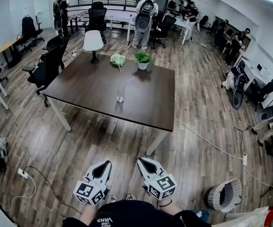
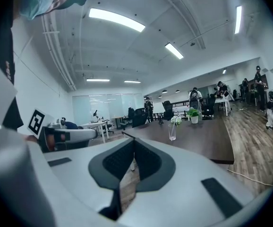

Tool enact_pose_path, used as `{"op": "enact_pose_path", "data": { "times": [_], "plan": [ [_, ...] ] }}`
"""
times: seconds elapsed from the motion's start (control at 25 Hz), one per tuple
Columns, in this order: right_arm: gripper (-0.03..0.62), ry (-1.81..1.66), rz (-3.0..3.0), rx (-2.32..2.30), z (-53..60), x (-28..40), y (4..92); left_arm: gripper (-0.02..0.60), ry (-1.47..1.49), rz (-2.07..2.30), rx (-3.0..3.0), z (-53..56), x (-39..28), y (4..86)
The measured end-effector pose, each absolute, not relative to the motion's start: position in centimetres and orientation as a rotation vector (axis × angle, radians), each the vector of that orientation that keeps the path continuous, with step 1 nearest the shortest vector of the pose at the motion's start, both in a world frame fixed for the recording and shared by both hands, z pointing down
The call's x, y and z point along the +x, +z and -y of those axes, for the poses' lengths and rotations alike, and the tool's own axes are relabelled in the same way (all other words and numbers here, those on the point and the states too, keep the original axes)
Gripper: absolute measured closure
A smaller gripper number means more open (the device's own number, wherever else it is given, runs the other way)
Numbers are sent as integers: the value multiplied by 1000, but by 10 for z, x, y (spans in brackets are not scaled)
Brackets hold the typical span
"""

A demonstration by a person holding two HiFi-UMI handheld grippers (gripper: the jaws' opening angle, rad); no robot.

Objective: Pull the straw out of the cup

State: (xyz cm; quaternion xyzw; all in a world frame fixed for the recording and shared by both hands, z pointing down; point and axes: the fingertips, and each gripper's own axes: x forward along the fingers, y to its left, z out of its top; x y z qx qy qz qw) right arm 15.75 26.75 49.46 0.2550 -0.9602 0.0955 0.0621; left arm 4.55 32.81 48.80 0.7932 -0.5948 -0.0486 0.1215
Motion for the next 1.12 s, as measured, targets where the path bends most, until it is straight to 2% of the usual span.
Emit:
{"op": "enact_pose_path", "data": {
  "times": [1.12],
  "plan": [
    [577, 318, 2927, 612, -217, 179, 518, 563, -131, 1823, 2250, -276, 74, 504]
  ]
}}
